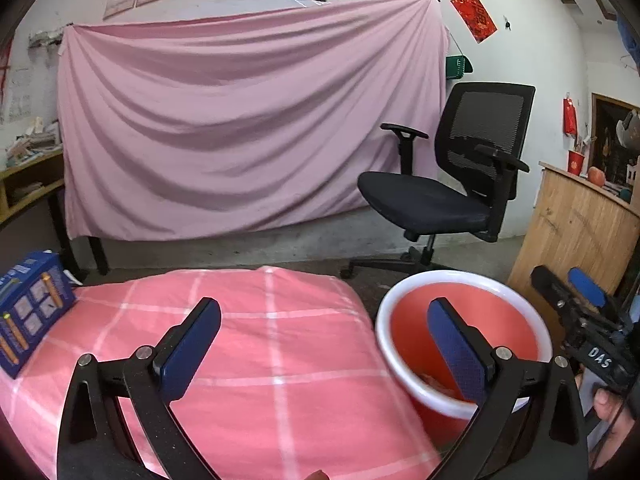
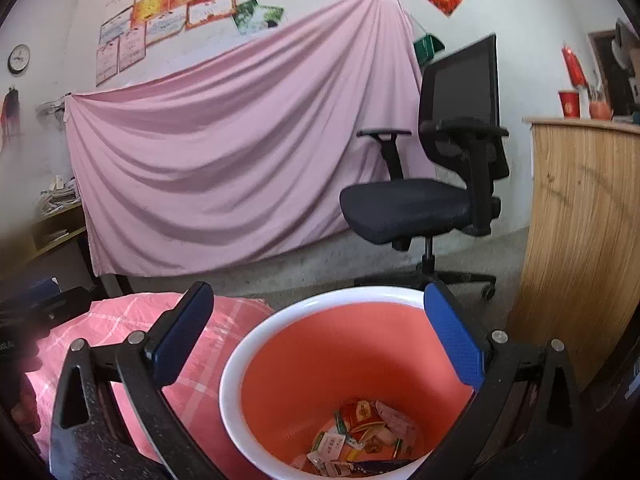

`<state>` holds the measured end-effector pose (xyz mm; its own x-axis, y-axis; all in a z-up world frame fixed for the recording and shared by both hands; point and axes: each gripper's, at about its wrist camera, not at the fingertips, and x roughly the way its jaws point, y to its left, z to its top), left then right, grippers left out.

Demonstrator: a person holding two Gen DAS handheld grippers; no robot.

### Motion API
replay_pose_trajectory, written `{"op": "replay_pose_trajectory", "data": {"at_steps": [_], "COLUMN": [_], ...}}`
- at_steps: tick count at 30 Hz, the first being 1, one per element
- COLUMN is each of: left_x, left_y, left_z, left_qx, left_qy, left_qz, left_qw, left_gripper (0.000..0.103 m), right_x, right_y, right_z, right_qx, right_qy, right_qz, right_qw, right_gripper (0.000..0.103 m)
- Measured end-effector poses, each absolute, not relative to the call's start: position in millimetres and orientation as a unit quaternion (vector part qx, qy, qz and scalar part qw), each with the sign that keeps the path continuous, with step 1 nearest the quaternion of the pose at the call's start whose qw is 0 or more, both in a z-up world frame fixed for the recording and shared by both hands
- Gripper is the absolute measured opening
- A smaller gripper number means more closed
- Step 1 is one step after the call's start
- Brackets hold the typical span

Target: Collect trash

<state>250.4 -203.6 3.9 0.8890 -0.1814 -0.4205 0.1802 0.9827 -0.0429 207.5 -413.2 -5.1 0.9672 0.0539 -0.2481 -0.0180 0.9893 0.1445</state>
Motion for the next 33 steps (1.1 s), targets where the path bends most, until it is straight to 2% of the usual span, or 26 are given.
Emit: {"op": "replay_pose_trajectory", "data": {"at_steps": [9, 18, 33], "left_x": [215.1, 177.1, 117.5], "left_y": [-171.9, -137.7, -104.0], "left_z": [-5.7, -7.3, -13.2], "left_qx": [0.000, -0.024, -0.003], "left_qy": [0.204, 0.192, 0.173], "left_qz": [-0.069, -0.047, -0.051], "left_qw": [0.976, 0.980, 0.984], "left_gripper": [0.101, 0.101, 0.101], "right_x": [165.9, 134.2, 76.9], "right_y": [-383.6, -356.8, -324.3], "right_z": [-0.1, -8.8, -6.2], "right_qx": [0.062, 0.057, 0.065], "right_qy": [0.080, 0.093, 0.088], "right_qz": [0.002, 0.015, 0.007], "right_qw": [0.995, 0.994, 0.994], "right_gripper": [0.103, 0.103, 0.103]}}
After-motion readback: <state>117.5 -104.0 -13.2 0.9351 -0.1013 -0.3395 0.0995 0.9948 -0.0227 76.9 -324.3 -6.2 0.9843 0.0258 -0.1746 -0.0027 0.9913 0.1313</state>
